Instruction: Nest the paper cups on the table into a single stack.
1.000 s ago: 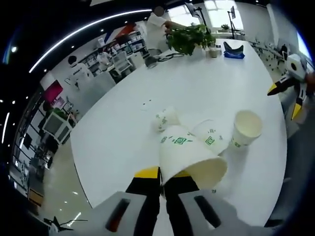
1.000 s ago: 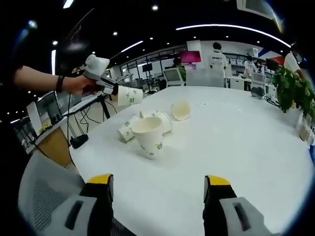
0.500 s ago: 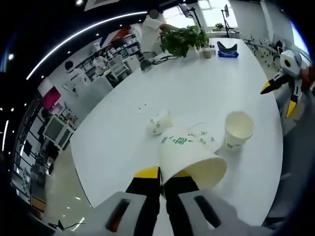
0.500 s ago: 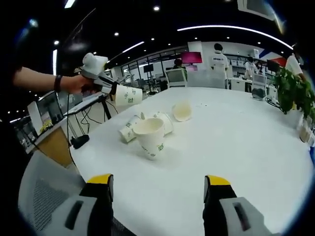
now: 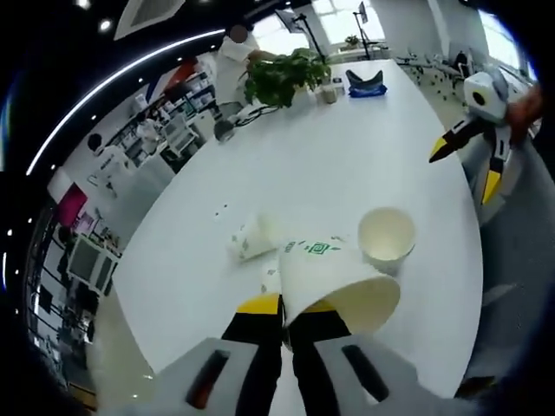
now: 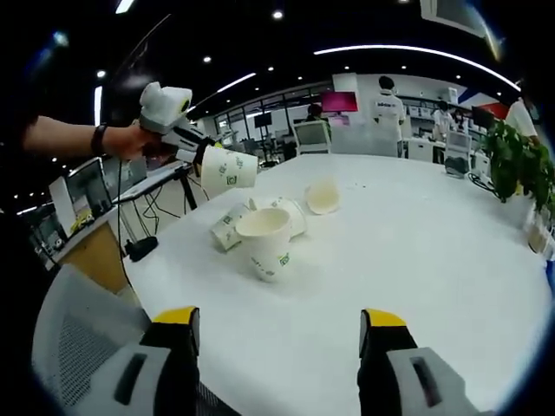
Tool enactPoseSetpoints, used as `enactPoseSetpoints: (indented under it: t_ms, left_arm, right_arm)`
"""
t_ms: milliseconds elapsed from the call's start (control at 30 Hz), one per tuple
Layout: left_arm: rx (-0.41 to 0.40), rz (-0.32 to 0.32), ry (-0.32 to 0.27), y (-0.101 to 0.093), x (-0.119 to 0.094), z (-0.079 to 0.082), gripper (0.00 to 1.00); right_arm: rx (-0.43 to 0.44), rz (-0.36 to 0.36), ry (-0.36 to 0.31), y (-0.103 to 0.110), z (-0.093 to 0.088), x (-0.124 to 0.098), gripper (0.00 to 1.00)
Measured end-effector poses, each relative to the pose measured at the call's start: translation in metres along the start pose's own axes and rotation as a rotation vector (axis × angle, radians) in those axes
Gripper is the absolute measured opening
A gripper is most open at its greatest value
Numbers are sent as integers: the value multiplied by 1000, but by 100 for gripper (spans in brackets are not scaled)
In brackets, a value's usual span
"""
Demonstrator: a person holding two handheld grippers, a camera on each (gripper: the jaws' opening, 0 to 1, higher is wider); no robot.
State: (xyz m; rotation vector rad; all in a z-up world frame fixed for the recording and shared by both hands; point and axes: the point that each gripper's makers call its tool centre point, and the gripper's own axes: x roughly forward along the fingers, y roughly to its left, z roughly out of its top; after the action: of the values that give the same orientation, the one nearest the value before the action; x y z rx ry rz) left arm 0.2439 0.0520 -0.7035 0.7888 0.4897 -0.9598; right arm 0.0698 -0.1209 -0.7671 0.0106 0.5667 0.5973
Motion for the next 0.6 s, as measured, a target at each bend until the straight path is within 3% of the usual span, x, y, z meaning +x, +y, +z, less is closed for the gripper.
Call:
enactPoseSetpoints:
  t_ms: [400, 600]
  left_arm:
    - [54, -88, -17, -34, 7, 27, 0]
    - [82, -135, -20, -50, 12, 33, 0]
  right_arm:
    - [-8, -2, -1, 1, 0, 0, 76]
    - [-7, -1, 3, 0, -1, 1, 76]
